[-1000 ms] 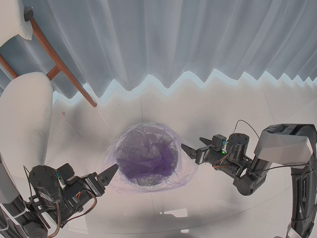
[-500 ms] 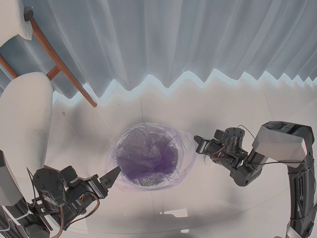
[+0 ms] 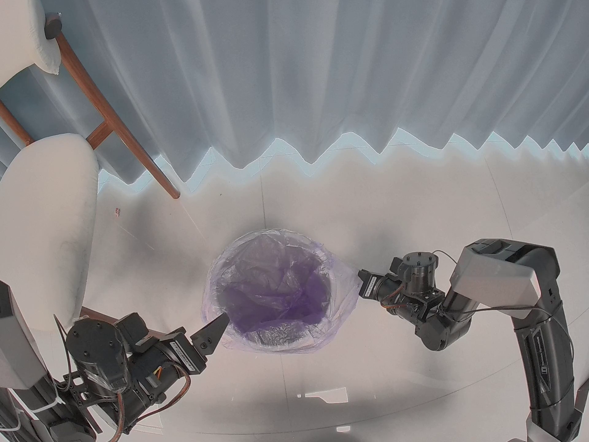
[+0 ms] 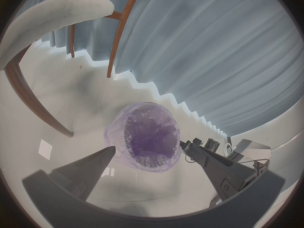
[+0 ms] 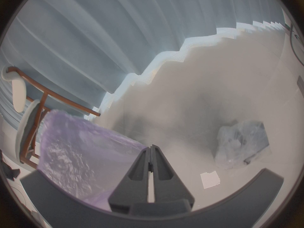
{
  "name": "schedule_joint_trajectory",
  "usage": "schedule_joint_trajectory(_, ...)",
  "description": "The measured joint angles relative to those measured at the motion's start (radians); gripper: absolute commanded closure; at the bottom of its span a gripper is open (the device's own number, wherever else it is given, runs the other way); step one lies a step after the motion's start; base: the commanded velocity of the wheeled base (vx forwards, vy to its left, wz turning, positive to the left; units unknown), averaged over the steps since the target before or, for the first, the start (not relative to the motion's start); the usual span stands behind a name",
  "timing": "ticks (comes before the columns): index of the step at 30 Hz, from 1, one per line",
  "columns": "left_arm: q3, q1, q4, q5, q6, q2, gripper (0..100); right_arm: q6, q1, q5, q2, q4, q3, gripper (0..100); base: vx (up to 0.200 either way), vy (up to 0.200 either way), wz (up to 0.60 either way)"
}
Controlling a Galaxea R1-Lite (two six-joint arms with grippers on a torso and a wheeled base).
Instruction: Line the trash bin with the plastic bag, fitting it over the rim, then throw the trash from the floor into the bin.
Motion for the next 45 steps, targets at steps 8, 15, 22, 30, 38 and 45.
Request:
schedule_joint_trajectory(8,0.0,-0.036,0.0,0.022,-0.001,0.015,0,-0.016,0.011,-0.025,0.077,-0.003,-0.042,100,0.0,0.0,0.0)
schedule_joint_trajectory(15,0.0,-0.043,0.0,0.039,-0.001,0.021,0,-0.061,0.014,-0.039,0.096,-0.002,-0.05,100,0.0,0.0,0.0)
schedule_joint_trajectory(22,0.0,-0.054,0.0,0.061,-0.001,0.024,0,-0.243,0.011,-0.064,0.105,-0.002,-0.056,100,0.0,0.0,0.0)
schedule_joint_trajectory(30,0.0,-0.066,0.0,0.088,-0.013,0.034,0,-0.257,0.011,-0.063,0.109,0.058,-0.071,100,0.0,0.0,0.0)
schedule_joint_trajectory(38,0.0,-0.103,0.0,0.126,-0.044,0.053,0,-0.259,0.013,-0.069,0.109,0.029,-0.067,0,0.0,0.0,0.0)
schedule_joint_trajectory(45,0.0,-0.116,-0.001,0.129,-0.048,0.061,0,-0.209,0.013,-0.076,0.074,-0.067,-0.036,0,0.0,0.0,0.0)
